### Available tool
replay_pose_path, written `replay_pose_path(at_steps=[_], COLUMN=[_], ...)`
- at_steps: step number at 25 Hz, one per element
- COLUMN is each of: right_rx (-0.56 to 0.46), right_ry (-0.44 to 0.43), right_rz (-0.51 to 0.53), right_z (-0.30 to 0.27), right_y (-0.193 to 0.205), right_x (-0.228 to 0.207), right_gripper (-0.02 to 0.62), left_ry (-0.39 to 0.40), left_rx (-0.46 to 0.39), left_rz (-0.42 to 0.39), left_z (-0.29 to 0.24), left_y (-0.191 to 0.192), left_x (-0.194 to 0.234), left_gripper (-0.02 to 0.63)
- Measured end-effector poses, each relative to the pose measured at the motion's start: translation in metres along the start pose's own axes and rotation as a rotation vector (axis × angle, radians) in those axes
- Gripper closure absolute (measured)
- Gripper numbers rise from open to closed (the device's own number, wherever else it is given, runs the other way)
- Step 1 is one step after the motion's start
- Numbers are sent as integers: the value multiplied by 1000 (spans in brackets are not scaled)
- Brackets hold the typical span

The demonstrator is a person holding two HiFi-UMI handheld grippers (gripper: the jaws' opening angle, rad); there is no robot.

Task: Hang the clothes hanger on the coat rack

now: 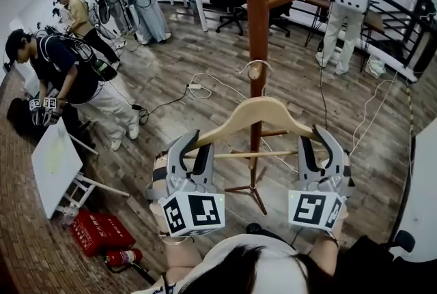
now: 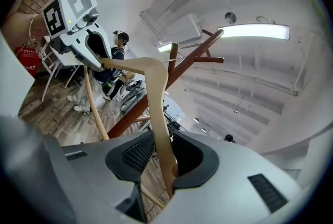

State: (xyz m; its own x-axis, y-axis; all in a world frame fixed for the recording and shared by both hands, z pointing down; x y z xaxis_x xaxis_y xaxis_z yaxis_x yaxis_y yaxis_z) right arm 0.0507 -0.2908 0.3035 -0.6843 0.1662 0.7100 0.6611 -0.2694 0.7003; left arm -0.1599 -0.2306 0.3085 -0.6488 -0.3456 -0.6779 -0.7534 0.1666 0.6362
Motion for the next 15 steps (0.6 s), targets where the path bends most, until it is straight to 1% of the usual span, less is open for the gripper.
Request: replay_pose_path(at_steps=[7, 11, 15], right_rx=[13, 24, 28], right_ry=[-7, -24, -25], right_rz=[1, 1, -2], right_z=[-9, -13, -18], right_y=[2, 11, 15], right_x=[-2, 1, 3], right_gripper=[471, 471, 471], left_ry=[15, 19, 31], left_rx=[19, 25, 37], left_rz=[2, 22, 12], left_z=[-9, -15, -23], left_y=[-1, -2, 2], left_x=[2, 0, -3], left_gripper=[485, 485, 485])
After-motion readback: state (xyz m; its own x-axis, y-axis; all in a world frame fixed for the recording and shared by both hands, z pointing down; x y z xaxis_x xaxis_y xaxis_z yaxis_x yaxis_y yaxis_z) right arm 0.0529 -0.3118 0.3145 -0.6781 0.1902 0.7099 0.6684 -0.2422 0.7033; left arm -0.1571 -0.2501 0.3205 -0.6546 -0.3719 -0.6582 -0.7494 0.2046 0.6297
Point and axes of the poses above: the fingertips, and each gripper's own axes: z backward along the fingers, x to its left, y out of its underside, the point moved 4 cm from there along z, backward along the fingers, and after that the axes turned 12 degrees about y, right-handed, at the moved point
